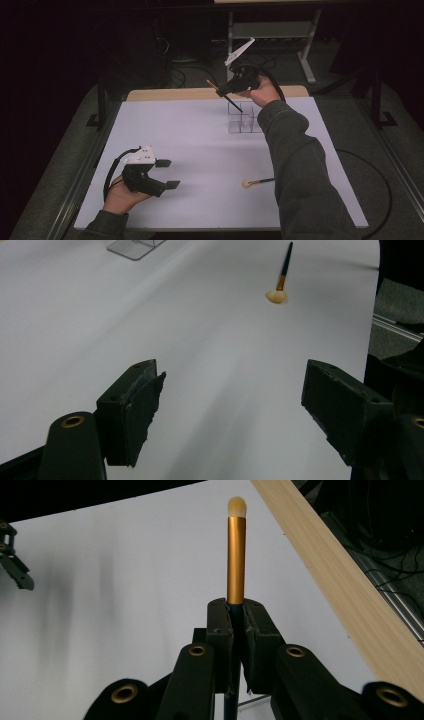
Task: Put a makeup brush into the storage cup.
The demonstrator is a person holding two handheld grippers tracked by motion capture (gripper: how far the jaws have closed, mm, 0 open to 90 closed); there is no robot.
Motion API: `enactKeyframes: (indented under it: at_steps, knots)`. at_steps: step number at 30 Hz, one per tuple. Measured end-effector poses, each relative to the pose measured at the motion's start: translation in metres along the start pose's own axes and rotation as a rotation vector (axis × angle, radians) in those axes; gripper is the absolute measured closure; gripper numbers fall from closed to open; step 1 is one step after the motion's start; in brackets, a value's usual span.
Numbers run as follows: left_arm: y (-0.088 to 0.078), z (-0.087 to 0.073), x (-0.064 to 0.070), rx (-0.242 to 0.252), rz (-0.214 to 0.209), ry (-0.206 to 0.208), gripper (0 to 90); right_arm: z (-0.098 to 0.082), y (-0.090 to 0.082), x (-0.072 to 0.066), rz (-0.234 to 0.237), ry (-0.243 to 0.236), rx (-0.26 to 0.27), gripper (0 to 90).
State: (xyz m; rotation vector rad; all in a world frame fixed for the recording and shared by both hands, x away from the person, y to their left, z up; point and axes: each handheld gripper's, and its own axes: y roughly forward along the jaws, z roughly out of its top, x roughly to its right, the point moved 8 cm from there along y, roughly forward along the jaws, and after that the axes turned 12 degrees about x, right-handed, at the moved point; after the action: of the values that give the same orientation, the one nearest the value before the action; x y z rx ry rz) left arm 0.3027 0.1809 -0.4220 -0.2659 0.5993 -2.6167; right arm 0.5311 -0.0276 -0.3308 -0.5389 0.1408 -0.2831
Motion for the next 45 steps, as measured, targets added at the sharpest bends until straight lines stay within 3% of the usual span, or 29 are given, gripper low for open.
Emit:
enactKeyframes:
  at_steps: [17, 45]
  knots:
    - [0.001, 0.000, 0.001, 0.007, -0.008, 0.004, 22.6, -0.007, 0.014, 0.017, -0.041, 0.021, 0.001, 82.5]
    - [-0.002, 0.003, 0.002, 0.021, -0.005, 0.000, 22.6, -0.020, 0.027, 0.029, -0.066, 0.046, -0.008, 82.1]
